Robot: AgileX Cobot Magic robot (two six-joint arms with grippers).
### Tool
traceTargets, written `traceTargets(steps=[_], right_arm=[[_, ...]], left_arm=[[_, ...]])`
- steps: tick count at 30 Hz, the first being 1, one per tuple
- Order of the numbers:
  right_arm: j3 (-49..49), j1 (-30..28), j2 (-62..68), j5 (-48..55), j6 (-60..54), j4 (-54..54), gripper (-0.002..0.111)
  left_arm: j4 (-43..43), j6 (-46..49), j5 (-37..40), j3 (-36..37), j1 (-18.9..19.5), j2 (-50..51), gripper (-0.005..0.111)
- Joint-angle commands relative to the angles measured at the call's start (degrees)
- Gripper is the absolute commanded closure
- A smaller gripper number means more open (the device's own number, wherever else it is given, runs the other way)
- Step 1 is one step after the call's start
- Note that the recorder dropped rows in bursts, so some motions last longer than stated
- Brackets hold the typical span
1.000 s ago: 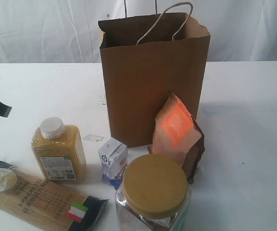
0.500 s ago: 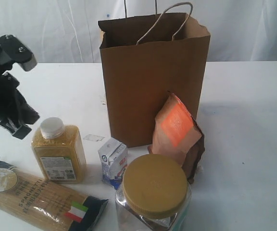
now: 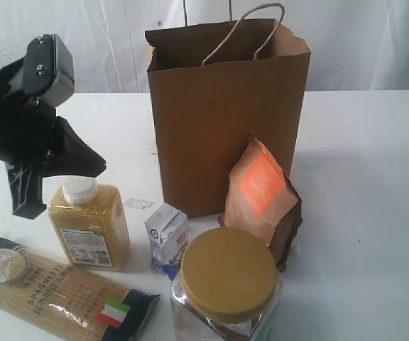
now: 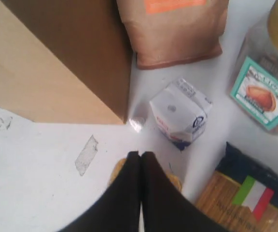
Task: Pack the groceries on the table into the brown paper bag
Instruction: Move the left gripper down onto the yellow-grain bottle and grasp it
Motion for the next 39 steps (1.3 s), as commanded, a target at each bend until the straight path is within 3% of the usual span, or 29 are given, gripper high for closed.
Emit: traceTargets(steps=[1, 8, 11, 16, 21, 25, 35, 37, 39], right_arm=[[-0.1, 0.0, -0.2, -0.4, -0.4, -0.1, 0.108], [-0.1, 0.0, -0.2, -0.4, -0.4, -0.1, 0.108], [-0.1, 0.0, -0.2, -0.4, -0.4, -0.1, 0.108], [-0.1, 0.0, -0.2, -0.4, -0.4, -0.1, 0.108], [-0.1, 0.0, -0.2, -0.4, -0.4, -0.1, 0.108], [-0.1, 0.0, -0.2, -0.4, 0.0, -0.1, 0.108], [-0.1, 0.0, -0.2, -0.4, 0.0, -0.1, 0.108], [-0.1, 0.0, -0.2, -0.4, 0.0, -0.1, 0.108], [-0.1, 0.0, -0.2, -0.4, 0.0, -0.1, 0.108]], left_arm=[[5.5, 0.6, 2.7, 0.4, -0.1, -0.3, 0.088], [7.1, 0.6, 2.4, 0.4, -0.1, -0.3, 0.023], [7.0, 0.6, 2.4, 0.4, -0.1, -0.3, 0.008], [4.9, 0.6, 1.6, 0.4, -0.1, 0.4, 0.007], [4.6, 1.3, -8.4, 0.4, 0.0, 5.7, 0.007], [2.4, 5.9, -0.3, 0.4, 0.0, 8.0, 0.007], [1.9, 3.6, -1.9, 0.4, 0.0, 15.0, 0.007], [2.1, 1.8, -2.7, 0.4, 0.0, 15.1, 0.012], [2.1, 1.7, -3.9, 0.4, 0.0, 15.1, 0.025]])
